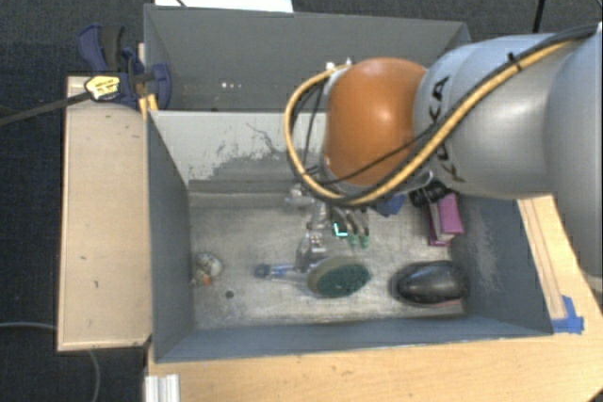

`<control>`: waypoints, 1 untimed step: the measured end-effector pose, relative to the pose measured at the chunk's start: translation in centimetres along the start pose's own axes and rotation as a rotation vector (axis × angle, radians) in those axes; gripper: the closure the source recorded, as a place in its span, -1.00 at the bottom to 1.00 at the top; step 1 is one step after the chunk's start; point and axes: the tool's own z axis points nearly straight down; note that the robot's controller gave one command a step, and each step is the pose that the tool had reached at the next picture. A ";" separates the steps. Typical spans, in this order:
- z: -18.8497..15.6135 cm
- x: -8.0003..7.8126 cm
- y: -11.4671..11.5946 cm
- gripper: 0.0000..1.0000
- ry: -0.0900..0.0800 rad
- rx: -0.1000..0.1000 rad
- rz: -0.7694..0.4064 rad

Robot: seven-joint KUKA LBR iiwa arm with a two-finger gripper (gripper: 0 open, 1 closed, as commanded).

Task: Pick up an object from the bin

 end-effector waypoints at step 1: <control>8.4 3.3 -5.6 -1.00 -0.003 0.002 -0.410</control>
Offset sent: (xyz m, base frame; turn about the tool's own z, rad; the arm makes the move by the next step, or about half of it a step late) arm -0.0325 -0.0549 -0.0831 -0.4122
